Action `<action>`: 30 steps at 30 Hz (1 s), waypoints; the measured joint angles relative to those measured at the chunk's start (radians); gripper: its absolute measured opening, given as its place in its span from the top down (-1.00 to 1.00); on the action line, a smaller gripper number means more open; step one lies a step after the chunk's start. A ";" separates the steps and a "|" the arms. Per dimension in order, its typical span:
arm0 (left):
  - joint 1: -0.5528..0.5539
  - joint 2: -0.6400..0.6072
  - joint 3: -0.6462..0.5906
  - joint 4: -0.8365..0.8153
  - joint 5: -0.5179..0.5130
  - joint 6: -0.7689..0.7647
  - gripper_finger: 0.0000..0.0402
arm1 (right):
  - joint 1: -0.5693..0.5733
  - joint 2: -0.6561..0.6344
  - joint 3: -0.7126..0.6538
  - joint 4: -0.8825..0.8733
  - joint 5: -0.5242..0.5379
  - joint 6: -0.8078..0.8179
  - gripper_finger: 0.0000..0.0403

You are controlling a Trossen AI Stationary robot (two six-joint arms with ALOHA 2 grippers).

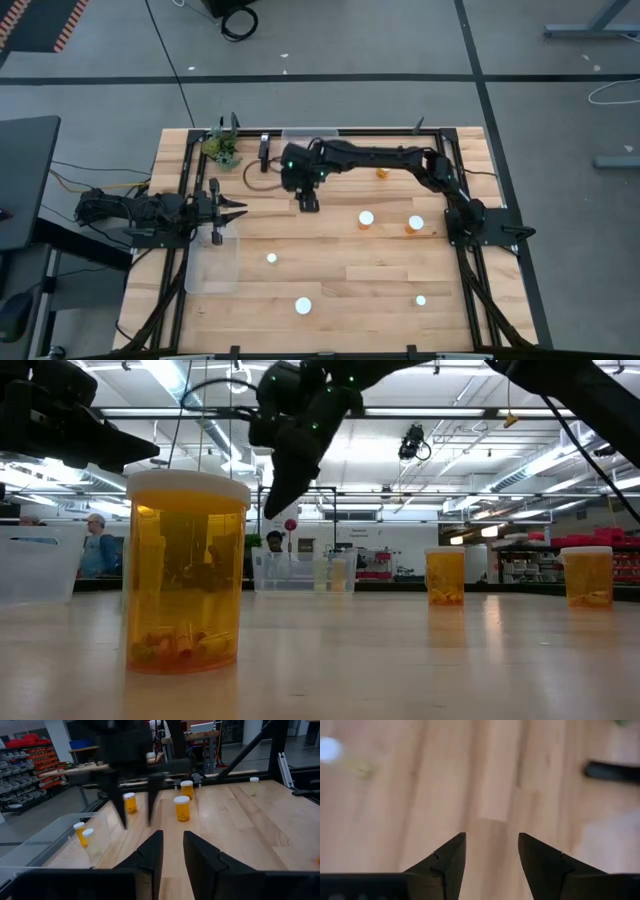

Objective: Pick and place medicine bottles into bin by pill shape (circle, oval)
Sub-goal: Put the bottom left big orange pill bottle into the bottom transparent bin

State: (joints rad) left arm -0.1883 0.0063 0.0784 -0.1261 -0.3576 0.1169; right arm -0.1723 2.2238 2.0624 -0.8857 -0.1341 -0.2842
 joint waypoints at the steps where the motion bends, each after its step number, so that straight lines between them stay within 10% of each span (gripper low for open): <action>1: 0.000 0.000 0.000 0.000 0.000 0.000 0.59 | 0.014 0.000 0.000 0.006 0.000 -0.004 0.07; 30: 0.000 0.000 0.000 0.001 0.000 0.000 0.58 | 0.342 0.000 0.000 0.066 0.013 0.152 0.08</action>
State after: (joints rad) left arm -0.1883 0.0063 0.0782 -0.1249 -0.3576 0.1169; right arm 0.1699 2.2238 2.0624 -0.8196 -0.1212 -0.1325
